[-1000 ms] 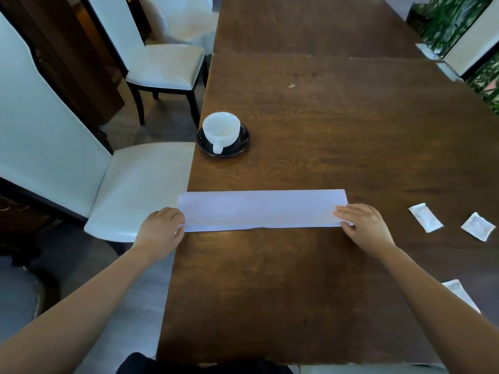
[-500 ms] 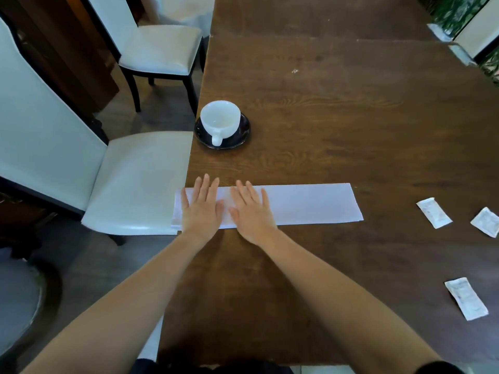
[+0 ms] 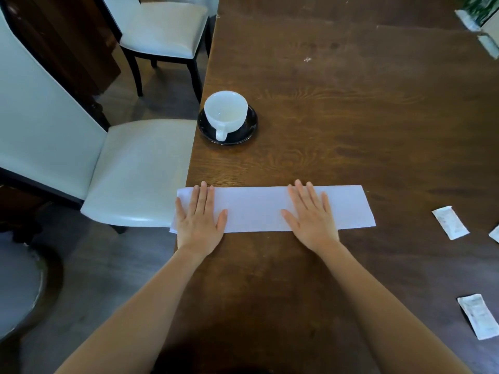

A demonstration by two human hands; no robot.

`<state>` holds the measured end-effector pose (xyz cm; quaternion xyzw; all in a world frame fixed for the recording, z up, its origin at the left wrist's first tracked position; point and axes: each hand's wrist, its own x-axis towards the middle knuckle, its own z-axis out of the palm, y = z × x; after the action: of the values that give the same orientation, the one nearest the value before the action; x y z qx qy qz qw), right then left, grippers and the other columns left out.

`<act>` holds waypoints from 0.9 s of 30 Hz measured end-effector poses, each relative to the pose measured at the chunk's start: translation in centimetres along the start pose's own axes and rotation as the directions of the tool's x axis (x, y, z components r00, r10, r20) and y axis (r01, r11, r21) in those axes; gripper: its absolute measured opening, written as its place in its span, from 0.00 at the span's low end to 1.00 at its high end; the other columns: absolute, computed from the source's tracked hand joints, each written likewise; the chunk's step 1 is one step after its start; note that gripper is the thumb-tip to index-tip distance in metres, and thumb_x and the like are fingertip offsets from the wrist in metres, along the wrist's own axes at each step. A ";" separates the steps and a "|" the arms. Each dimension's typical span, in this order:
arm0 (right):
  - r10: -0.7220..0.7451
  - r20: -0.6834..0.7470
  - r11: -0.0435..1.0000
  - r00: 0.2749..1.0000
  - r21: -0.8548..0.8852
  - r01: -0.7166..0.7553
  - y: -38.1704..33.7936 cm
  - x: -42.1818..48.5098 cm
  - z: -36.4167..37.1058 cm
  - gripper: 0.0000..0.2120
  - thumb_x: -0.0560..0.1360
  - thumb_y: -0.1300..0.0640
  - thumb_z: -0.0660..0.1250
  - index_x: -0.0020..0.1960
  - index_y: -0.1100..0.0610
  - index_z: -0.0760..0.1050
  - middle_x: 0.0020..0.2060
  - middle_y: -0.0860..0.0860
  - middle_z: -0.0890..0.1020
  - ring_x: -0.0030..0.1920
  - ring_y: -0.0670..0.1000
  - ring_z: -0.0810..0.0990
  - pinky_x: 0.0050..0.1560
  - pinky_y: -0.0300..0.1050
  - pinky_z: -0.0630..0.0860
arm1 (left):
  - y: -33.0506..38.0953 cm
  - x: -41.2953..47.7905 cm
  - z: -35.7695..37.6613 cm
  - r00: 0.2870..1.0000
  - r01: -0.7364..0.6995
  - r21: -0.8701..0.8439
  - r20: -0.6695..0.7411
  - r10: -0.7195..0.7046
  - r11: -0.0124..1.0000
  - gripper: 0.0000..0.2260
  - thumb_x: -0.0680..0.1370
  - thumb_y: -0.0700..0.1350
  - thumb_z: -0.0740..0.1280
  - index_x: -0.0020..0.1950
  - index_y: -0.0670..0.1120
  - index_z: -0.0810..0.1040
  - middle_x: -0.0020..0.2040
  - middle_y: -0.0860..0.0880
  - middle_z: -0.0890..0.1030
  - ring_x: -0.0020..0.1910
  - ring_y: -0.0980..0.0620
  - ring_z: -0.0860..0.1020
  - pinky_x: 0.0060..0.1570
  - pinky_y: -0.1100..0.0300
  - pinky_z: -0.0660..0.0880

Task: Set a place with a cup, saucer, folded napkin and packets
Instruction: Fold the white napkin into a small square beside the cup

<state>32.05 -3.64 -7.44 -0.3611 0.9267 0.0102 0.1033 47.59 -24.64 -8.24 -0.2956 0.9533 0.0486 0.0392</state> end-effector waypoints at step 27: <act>-0.424 -0.153 0.881 0.893 0.158 0.446 -12.8 -3.2 -1.9 0.14 0.79 0.53 0.59 0.62 0.53 0.75 0.59 0.51 0.77 0.63 0.54 0.71 0.66 0.49 0.64 | -6.1 -5.4 -3.1 0.887 0.371 -0.867 0.224 -0.403 0.334 0.27 0.71 0.40 0.73 0.68 0.50 0.68 0.53 0.50 0.79 0.49 0.53 0.77 0.50 0.62 0.72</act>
<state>42.59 -11.10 -4.19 -0.5485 0.8230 -0.1217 0.0838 55.33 -27.02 -5.06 -0.4885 0.6836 0.5274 -0.1266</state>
